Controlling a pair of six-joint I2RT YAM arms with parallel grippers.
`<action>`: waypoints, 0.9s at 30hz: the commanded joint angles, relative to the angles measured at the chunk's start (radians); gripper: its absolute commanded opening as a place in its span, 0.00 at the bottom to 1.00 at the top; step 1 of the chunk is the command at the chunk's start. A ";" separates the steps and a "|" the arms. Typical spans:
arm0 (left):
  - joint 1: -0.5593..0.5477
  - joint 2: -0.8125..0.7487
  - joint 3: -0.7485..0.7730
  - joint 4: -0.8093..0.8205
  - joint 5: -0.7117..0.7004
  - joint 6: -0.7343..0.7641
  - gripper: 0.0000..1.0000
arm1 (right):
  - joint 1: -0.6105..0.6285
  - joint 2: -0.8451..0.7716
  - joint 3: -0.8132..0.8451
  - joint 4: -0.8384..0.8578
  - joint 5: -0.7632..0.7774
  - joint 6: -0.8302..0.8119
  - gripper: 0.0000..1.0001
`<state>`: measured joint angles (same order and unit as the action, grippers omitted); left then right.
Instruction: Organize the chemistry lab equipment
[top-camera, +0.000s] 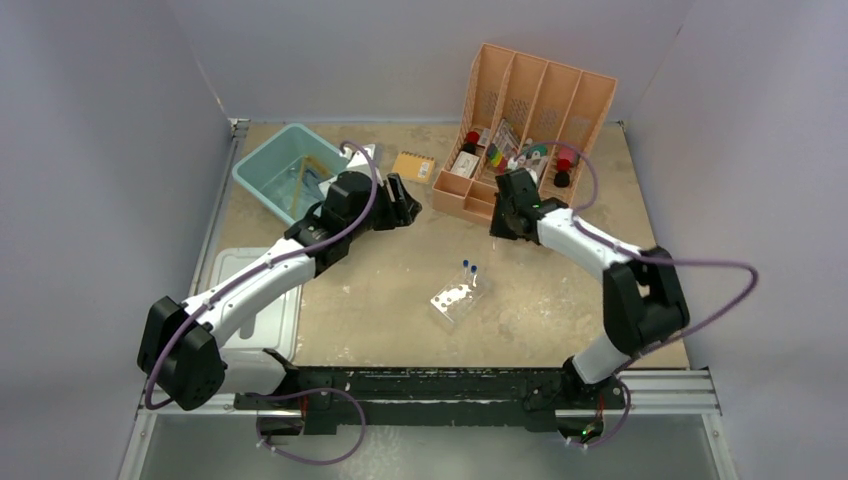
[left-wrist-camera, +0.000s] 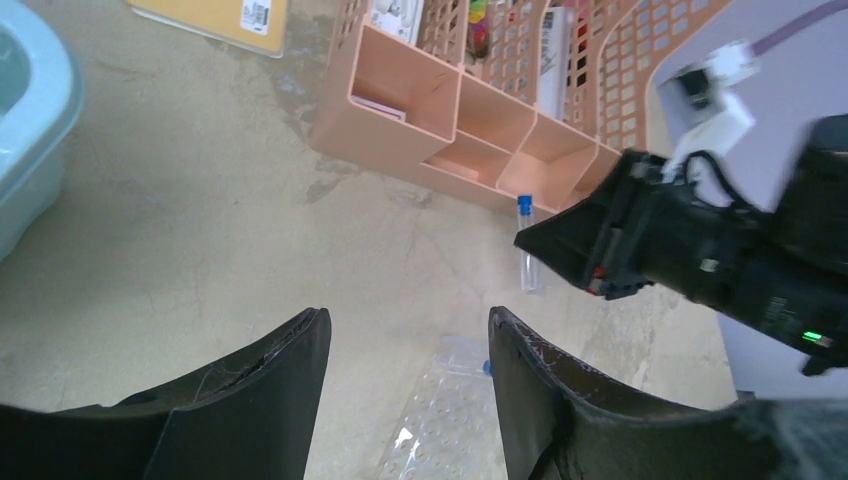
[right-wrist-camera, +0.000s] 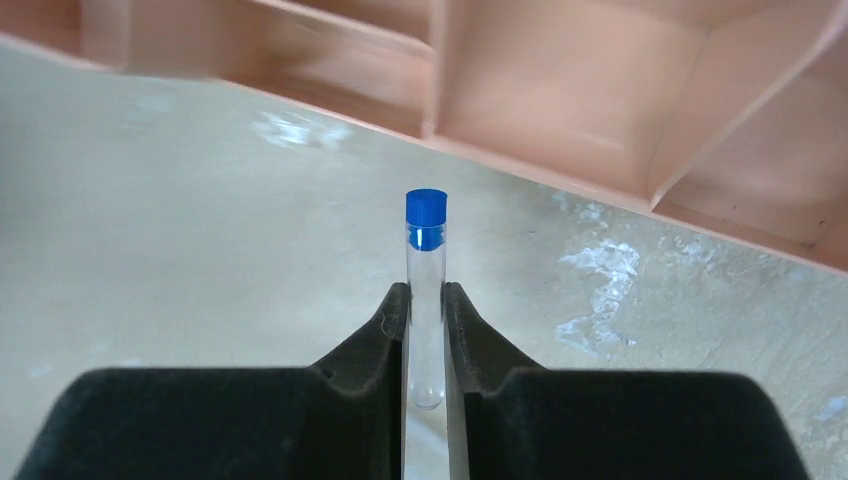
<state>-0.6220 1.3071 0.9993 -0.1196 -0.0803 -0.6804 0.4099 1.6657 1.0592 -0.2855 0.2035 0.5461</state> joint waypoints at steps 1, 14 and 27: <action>0.003 0.015 0.019 0.143 0.071 -0.033 0.59 | -0.004 -0.228 0.030 0.086 -0.099 -0.027 0.09; -0.035 0.197 0.119 0.536 0.405 -0.138 0.64 | -0.005 -0.406 0.148 0.230 -0.347 0.122 0.11; -0.061 0.264 0.124 0.633 0.380 -0.154 0.43 | -0.006 -0.428 0.132 0.259 -0.400 0.168 0.12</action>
<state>-0.6750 1.5719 1.0760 0.4423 0.3374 -0.8467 0.4072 1.2762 1.1797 -0.0956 -0.1562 0.6937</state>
